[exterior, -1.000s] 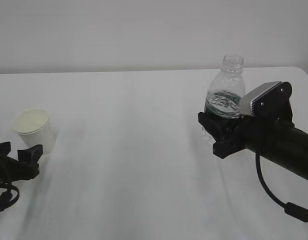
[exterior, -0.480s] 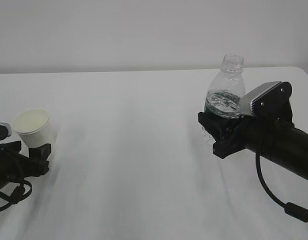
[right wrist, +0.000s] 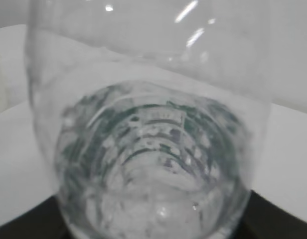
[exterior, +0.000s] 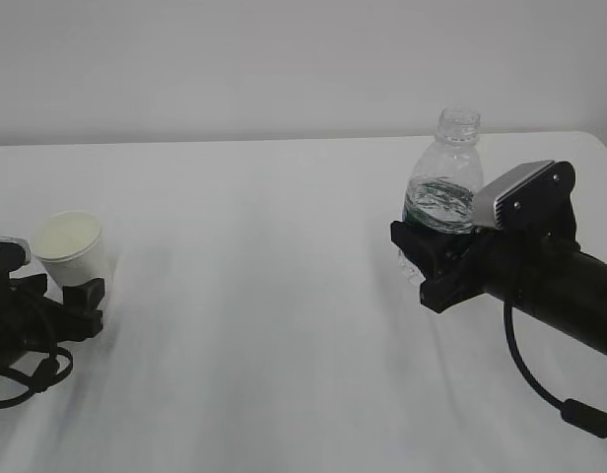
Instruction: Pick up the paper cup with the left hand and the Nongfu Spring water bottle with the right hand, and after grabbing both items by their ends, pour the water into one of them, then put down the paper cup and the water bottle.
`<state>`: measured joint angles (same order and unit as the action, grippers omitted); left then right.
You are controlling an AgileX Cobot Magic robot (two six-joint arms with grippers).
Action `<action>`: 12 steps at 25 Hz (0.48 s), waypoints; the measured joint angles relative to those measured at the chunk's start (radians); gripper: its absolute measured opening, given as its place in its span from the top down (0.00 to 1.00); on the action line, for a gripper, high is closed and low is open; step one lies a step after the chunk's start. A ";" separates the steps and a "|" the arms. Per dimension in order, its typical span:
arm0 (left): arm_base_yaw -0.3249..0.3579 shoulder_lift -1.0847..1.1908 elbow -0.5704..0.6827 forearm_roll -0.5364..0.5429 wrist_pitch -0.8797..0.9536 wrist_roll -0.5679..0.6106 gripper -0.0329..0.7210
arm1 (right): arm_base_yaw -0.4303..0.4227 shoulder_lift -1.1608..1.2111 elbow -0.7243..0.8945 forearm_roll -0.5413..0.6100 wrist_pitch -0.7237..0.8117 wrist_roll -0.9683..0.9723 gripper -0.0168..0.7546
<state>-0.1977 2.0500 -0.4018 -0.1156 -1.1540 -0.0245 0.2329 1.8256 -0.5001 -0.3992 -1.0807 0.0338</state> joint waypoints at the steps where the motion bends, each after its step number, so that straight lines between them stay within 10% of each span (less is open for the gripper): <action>1: 0.001 0.000 0.000 -0.006 0.000 0.000 0.25 | 0.000 0.000 0.000 0.000 0.000 0.000 0.44; 12: 0.030 0.004 -0.039 -0.009 0.000 0.000 0.25 | 0.000 0.000 0.000 -0.001 -0.001 0.000 0.44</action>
<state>-0.1678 2.0541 -0.4411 -0.1241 -1.1540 -0.0245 0.2329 1.8256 -0.5001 -0.3999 -1.0817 0.0338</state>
